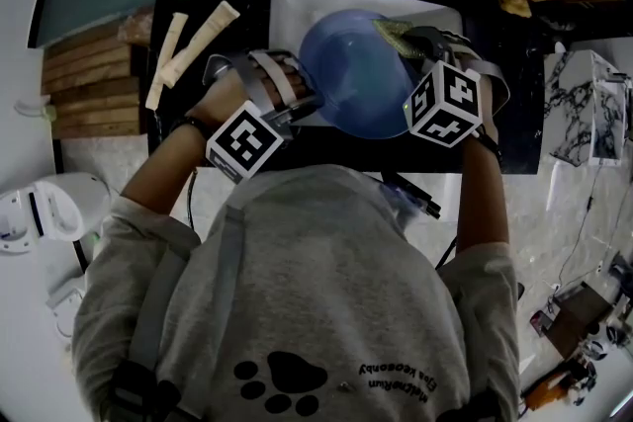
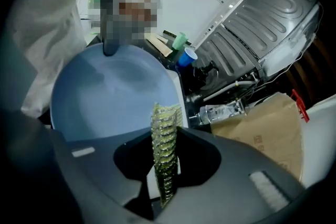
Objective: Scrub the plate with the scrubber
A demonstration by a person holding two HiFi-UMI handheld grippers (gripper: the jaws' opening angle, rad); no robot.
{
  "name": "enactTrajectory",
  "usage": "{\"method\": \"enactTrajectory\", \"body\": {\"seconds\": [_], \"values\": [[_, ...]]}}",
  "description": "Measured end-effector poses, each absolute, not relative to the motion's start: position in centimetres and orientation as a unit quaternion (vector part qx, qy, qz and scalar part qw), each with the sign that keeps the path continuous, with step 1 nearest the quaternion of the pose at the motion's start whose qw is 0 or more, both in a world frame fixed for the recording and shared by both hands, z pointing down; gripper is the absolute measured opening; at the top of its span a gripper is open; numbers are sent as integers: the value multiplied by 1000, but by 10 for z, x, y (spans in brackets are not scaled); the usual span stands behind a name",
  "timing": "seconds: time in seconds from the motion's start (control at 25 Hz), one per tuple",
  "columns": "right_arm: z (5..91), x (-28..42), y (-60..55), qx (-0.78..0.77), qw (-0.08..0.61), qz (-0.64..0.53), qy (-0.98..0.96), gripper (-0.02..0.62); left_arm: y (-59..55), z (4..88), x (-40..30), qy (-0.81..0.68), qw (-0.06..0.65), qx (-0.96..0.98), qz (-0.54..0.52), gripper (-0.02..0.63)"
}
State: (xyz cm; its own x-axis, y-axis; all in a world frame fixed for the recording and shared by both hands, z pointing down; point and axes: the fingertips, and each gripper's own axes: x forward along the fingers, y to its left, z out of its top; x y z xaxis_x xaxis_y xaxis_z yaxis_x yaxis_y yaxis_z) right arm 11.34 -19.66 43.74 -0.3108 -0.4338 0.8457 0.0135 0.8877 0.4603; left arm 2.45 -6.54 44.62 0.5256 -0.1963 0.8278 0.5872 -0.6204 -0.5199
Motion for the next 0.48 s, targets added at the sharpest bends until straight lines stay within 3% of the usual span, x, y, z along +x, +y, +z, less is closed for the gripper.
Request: {"method": "enactTrajectory", "body": {"seconds": [0.24,0.48], "values": [[444,115,-205,140,576,-223,-774,69,-65,441,26,-123,416,-773,-463,41],[467,122,-195,77,623,-267,-731,67,-65,428,33,-106,428,-782,-441,48]]}}
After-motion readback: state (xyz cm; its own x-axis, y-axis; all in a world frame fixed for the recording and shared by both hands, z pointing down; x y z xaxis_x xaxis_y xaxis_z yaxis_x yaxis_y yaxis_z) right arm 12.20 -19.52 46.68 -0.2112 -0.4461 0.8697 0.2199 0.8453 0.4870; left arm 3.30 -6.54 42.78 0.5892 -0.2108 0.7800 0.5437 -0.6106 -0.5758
